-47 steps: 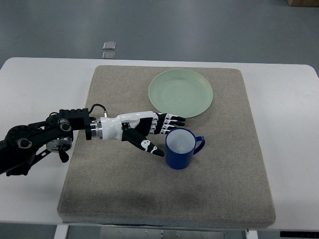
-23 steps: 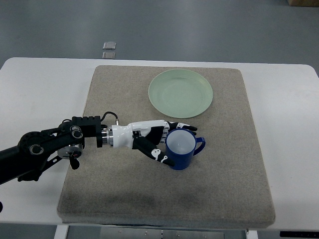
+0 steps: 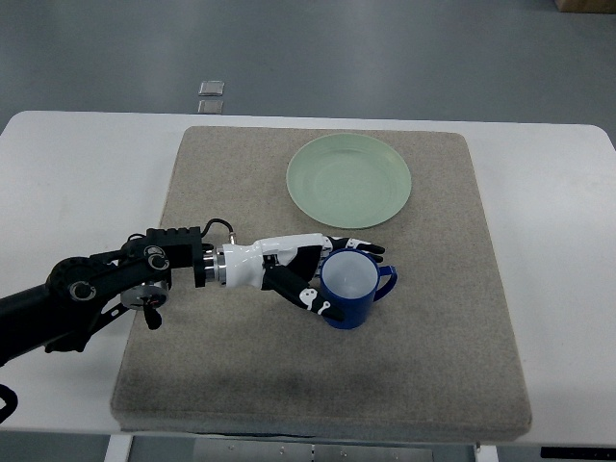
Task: Place cup left of plate with left hand
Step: 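Close the left hand's fingers around the blue mug body, then slide the held mug past the plate toward the left arm's side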
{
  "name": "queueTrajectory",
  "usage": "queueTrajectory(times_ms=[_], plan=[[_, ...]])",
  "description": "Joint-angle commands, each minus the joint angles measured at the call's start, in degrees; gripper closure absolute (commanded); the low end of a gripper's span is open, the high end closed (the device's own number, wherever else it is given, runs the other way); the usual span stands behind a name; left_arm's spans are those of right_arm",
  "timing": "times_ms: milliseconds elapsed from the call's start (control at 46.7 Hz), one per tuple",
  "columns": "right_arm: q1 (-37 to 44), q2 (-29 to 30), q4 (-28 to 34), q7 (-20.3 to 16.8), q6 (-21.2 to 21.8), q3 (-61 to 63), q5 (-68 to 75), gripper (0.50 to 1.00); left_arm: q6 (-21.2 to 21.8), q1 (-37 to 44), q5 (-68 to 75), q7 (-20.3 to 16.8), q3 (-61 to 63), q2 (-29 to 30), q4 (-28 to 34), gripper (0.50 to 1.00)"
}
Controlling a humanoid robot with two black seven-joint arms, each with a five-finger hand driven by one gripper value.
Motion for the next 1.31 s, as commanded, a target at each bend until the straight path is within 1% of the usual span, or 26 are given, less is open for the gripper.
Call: queueTrajectory(times_ms=[0,150,278,407,450,493,535,578,600,685,771,878,1156,1285], plan=[[0.0,0.0,0.0,0.0,0.0,0.0,0.0,0.568,-0.1,-0.1,0.0,0.0,-0.1,-0.6,1.0,0.501],[0.0,0.0,0.0,0.0,0.0,0.0,0.0,0.568,0.0,-0.1,0.0,0.0,-0.2,-0.8,1.0,0.504],[0.0,0.0,0.0,0.0,0.0,0.0,0.0,0.568,0.1,-0.1,0.0,0.0,-0.2,-1.2,1.1,0.519],[0.0,0.0,0.0,0.0,-0.1,0.0,0.1,0.568,1.2,-0.1,0.0,-0.1,-0.2,-1.6,1.0,0.566],[0.0,0.0,0.0,0.0,-0.1,0.0,0.0,0.568,1.6,-0.1,0.0,-0.1,-0.2,-1.9,1.0,0.606],[0.0,0.0,0.0,0.0,-0.1,0.0,0.0,0.568,2.3,-0.1,0.0,-0.1,-0.2,-2.0,1.0,0.613],[0.0,0.0,0.0,0.0,0.0,0.0,0.0,0.568,3.2,-0.1,0.0,-0.1,-0.2,-2.0,1.0,0.643],[0.0,0.0,0.0,0.0,0.0,0.0,0.0,0.568,3.9,-0.1,0.0,-0.1,-0.2,-2.0,1.0,0.654],[0.0,0.0,0.0,0.0,-0.1,0.0,0.0,0.568,4.0,-0.1,0.0,-0.1,-0.2,-2.0,1.0,0.677],[0.0,0.0,0.0,0.0,-0.1,0.0,0.0,0.568,4.1,-0.1,0.0,-0.1,-0.2,-2.0,0.9,0.722],[0.0,0.0,0.0,0.0,-0.1,0.0,0.0,0.568,4.0,-0.1,0.2,-0.2,-0.2,-2.0,0.9,0.797],[0.0,0.0,0.0,0.0,-0.1,0.0,0.0,0.568,4.1,-0.1,0.2,-0.2,-0.1,-2.0,0.9,0.870],[0.0,0.0,0.0,0.0,-0.1,0.0,0.0,0.568,4.7,-0.1,0.2,-0.2,-0.4,-2.0,1.0,0.877],[0.0,0.0,0.0,0.0,0.0,0.0,0.0,0.568,6.6,-0.1,-0.2,-0.2,-0.9,-2.1,0.9,0.874]])
